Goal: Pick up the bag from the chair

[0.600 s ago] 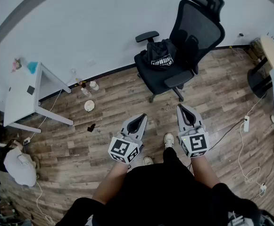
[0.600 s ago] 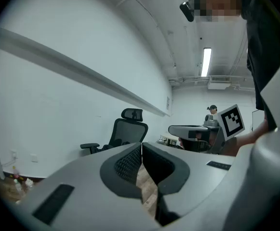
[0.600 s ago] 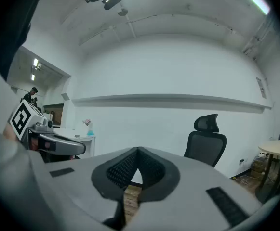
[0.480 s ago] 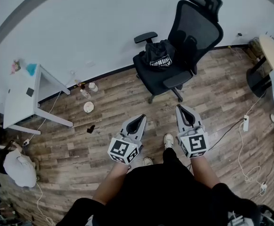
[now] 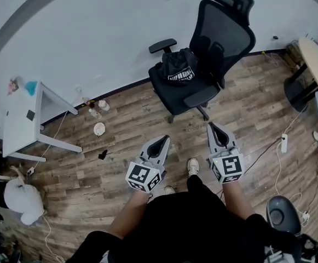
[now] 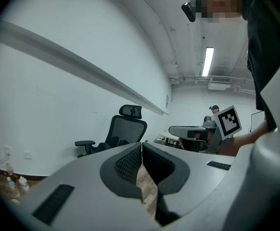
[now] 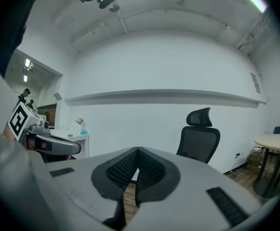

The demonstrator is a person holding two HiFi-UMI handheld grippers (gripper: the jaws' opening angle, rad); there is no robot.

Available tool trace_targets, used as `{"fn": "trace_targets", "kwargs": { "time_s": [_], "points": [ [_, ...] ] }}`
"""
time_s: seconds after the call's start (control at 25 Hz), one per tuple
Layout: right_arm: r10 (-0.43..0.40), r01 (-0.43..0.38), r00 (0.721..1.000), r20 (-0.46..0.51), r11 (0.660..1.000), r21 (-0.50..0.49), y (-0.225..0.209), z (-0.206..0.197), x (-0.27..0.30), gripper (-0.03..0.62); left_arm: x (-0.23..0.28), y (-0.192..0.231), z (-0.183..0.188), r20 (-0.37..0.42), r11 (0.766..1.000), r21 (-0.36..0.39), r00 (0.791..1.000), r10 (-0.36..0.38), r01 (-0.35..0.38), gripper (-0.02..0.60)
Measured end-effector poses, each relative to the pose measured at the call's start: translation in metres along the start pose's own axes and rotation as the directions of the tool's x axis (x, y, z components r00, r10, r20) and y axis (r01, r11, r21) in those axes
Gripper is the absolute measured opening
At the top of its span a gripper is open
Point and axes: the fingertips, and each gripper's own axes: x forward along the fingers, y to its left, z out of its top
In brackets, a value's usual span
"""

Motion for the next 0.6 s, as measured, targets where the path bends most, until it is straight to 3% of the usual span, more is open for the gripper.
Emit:
{"fn": "trace_targets", "kwargs": {
  "time_s": [0.6],
  "points": [
    [0.089, -0.084, 0.994, -0.061, 0.992, 0.091, -0.122, -0.019, 0.079, 0.021, 0.127, 0.026, 0.012, -0.061, 0.998, 0.005, 0.996, 0.067, -0.067, 0.023]
  ]
}}
